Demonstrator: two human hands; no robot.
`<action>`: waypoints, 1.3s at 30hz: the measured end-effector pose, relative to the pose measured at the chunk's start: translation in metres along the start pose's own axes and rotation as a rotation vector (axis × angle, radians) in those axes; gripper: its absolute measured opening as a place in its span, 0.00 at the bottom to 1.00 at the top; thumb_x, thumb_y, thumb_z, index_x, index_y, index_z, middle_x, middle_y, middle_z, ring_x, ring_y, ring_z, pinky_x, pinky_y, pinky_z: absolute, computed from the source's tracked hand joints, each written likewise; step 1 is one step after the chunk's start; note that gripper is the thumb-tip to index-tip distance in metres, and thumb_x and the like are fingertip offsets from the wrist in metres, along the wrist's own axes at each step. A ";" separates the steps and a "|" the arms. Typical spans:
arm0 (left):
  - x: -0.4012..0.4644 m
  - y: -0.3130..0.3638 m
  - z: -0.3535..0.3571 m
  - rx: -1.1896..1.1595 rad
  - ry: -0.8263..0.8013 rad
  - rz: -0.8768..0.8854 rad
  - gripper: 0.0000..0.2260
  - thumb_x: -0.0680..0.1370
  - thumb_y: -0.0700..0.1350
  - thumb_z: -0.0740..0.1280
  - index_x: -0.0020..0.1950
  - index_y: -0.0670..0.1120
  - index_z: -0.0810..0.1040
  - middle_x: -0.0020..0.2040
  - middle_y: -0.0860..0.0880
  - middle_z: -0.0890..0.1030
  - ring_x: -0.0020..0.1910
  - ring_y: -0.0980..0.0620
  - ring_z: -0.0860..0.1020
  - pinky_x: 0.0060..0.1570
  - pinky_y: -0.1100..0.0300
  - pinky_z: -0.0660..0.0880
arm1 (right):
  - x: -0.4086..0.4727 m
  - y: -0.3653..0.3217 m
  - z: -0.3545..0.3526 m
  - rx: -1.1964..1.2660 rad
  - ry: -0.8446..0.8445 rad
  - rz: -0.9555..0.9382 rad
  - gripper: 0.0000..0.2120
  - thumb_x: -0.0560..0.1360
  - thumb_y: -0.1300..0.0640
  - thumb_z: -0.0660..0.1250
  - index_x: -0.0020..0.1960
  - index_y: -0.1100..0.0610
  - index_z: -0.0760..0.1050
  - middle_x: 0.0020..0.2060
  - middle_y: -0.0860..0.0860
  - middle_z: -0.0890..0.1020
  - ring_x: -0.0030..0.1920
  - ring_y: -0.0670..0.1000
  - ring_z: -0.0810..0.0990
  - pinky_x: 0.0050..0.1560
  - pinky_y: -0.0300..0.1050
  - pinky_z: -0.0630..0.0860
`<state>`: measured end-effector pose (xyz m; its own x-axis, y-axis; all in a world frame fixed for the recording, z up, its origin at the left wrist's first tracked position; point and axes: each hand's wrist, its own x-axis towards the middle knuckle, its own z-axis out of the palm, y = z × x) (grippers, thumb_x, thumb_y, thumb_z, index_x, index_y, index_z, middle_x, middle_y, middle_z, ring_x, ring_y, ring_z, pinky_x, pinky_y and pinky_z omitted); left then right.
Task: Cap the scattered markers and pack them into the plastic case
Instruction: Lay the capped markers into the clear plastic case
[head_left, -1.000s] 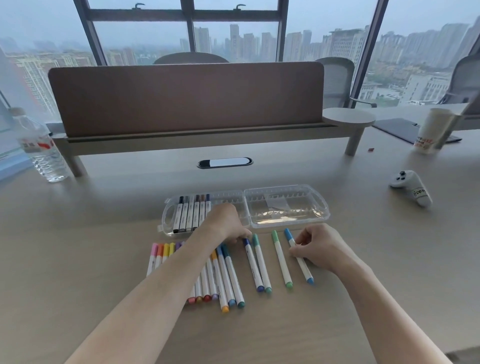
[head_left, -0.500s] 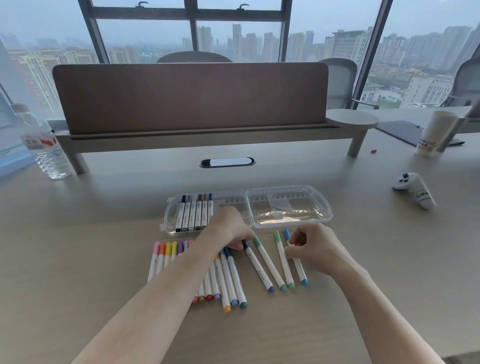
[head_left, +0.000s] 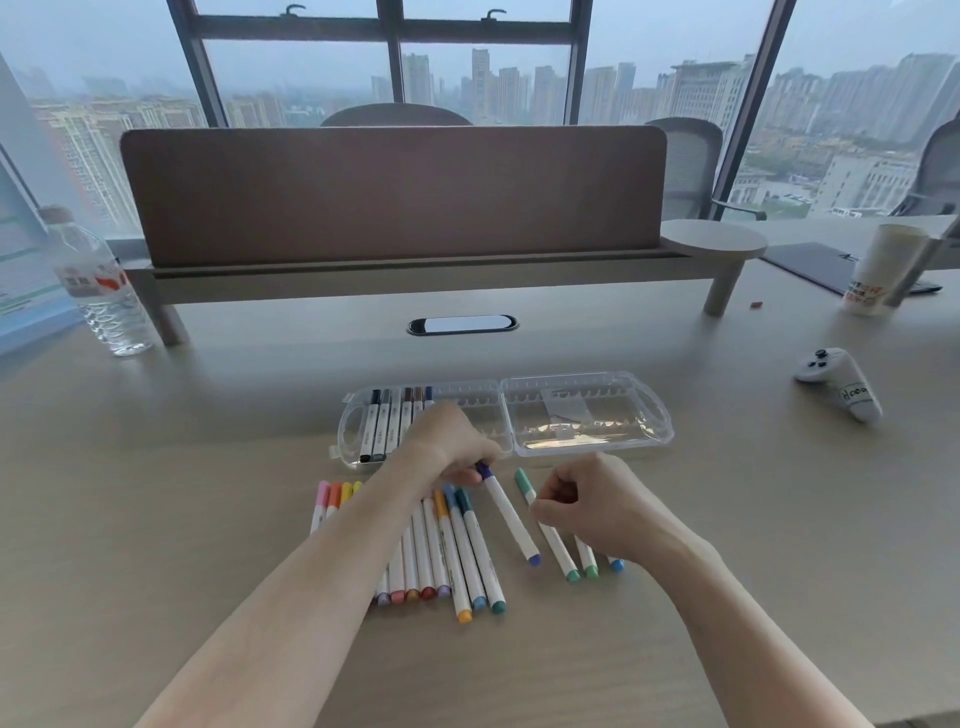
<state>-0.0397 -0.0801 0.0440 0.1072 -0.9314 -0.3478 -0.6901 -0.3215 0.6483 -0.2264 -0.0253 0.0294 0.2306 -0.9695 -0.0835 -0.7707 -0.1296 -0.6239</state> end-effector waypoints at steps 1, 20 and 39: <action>0.000 -0.001 -0.004 -0.010 0.014 0.001 0.03 0.71 0.39 0.71 0.39 0.40 0.83 0.29 0.48 0.83 0.28 0.54 0.82 0.33 0.64 0.79 | 0.000 -0.003 0.001 -0.002 -0.009 -0.013 0.09 0.71 0.52 0.71 0.33 0.50 0.79 0.28 0.46 0.79 0.25 0.42 0.70 0.28 0.34 0.70; 0.041 -0.024 -0.061 -0.369 0.125 0.196 0.15 0.76 0.51 0.75 0.45 0.39 0.82 0.40 0.43 0.86 0.36 0.53 0.84 0.42 0.60 0.83 | 0.053 -0.043 0.033 0.038 -0.019 -0.104 0.03 0.73 0.58 0.70 0.40 0.52 0.80 0.35 0.49 0.84 0.32 0.44 0.76 0.33 0.37 0.73; 0.132 -0.031 -0.068 0.056 0.174 0.244 0.08 0.76 0.50 0.73 0.44 0.47 0.87 0.38 0.49 0.86 0.38 0.53 0.83 0.43 0.56 0.81 | 0.127 -0.069 0.055 -0.009 0.064 -0.047 0.11 0.71 0.52 0.76 0.51 0.54 0.81 0.32 0.43 0.79 0.32 0.42 0.75 0.36 0.38 0.73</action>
<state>0.0442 -0.2047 0.0243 0.0510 -0.9968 -0.0614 -0.7483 -0.0789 0.6587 -0.1117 -0.1286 0.0190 0.2287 -0.9735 -0.0040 -0.7649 -0.1772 -0.6193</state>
